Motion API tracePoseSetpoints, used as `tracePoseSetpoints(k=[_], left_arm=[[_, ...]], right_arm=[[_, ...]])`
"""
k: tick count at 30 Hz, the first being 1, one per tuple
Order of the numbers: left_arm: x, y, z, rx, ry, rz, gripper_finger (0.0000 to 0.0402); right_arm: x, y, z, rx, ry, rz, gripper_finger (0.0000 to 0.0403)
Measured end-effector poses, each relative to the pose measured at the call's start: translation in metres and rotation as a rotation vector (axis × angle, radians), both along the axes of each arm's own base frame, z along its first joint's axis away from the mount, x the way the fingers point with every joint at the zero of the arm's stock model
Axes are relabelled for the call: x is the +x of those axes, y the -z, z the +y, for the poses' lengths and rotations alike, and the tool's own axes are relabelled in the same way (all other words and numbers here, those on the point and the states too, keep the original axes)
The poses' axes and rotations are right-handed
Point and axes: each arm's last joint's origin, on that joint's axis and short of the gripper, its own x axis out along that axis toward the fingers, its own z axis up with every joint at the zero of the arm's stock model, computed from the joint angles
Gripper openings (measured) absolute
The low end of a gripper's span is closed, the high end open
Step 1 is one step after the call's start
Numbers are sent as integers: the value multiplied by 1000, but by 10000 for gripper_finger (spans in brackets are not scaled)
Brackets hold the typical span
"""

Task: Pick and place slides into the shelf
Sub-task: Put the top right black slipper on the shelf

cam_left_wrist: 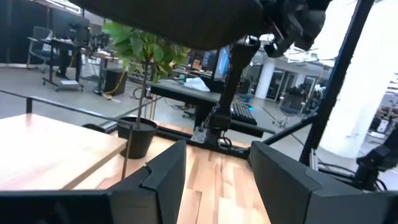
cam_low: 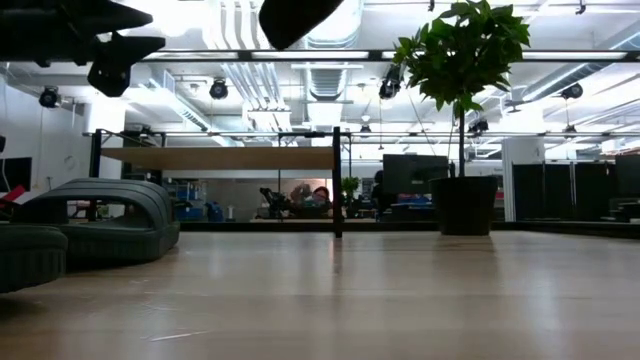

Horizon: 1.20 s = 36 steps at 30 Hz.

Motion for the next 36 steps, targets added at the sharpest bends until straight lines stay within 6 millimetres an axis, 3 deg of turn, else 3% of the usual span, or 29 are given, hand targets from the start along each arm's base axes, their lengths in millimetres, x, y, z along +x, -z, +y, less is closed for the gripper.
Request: tracePoseSetpoints(k=[11, 20, 27, 36], left_arm=[[-8, 1, 0, 5, 22, 16, 167], [-14, 3, 1, 6, 23, 20, 167], [-14, 5, 1, 7, 23, 34, 167], [-14, 5, 1, 7, 24, 35, 167]], right_arm=[[53, 41, -34, -9, 106, 25, 8], [91, 35, -40, -109, 204, 151, 8], [107, 30, -49, -159, 274, 239, 8], [109, 62, -79, -133, 332, 298, 8]])
